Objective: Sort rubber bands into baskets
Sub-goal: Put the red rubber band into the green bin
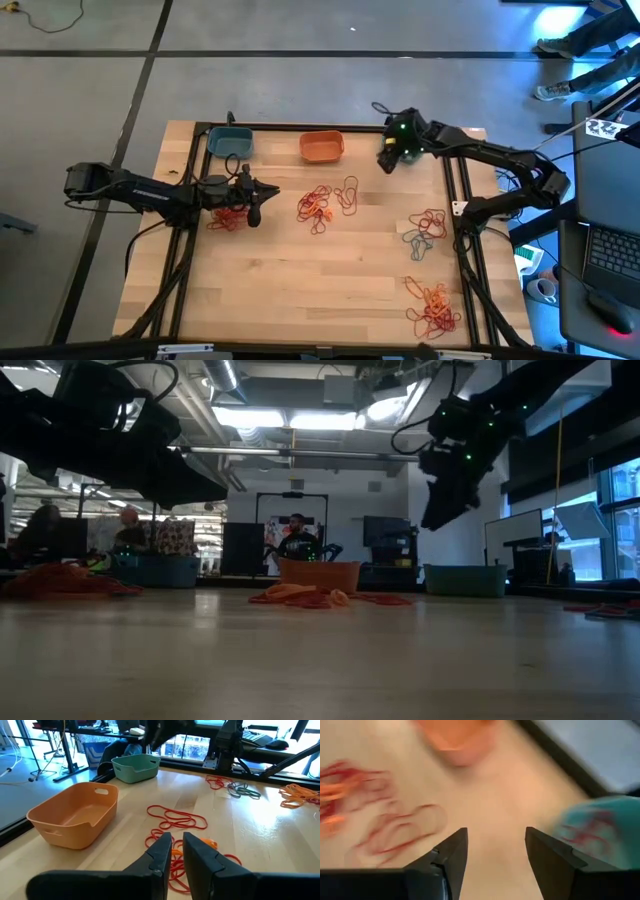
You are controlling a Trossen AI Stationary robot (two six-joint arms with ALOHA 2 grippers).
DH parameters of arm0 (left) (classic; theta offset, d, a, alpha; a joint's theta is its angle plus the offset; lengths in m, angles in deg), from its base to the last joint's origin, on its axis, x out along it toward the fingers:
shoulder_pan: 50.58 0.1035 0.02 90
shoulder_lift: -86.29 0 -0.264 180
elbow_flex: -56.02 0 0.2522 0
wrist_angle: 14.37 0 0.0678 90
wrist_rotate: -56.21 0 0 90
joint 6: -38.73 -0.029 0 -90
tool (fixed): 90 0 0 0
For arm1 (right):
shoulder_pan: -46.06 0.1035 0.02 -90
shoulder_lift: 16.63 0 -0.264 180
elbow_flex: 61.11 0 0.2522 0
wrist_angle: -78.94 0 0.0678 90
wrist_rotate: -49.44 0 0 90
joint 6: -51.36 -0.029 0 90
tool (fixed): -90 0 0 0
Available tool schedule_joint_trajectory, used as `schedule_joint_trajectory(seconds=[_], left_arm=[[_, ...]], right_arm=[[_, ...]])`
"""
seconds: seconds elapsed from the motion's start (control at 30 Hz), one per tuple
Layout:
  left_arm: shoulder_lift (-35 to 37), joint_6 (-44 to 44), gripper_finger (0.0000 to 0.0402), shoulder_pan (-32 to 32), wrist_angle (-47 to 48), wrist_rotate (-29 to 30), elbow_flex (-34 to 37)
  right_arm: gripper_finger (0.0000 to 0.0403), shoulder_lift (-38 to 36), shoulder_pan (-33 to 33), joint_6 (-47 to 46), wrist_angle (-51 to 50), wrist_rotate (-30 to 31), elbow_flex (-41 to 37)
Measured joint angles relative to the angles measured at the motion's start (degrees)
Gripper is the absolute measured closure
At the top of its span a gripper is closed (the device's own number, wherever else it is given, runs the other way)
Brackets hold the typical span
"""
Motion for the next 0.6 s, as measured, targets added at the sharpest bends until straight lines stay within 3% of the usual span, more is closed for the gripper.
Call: schedule_joint_trajectory(seconds=[0.3, 0.6], left_arm=[[0.0, 0.0, 0.0356, 0.0, 0.0, 0.0, 0.0], [0.0, -0.1, 0.0356, 0.0, 0.0, 0.0, 0.0]], right_arm=[[0.0209, 6.7, 7.8, 1.4, 6.7, -0.5, 0.0], [0.021, 15.6, 11.2, 1.1, 9.9, 5.2, 0.0]])
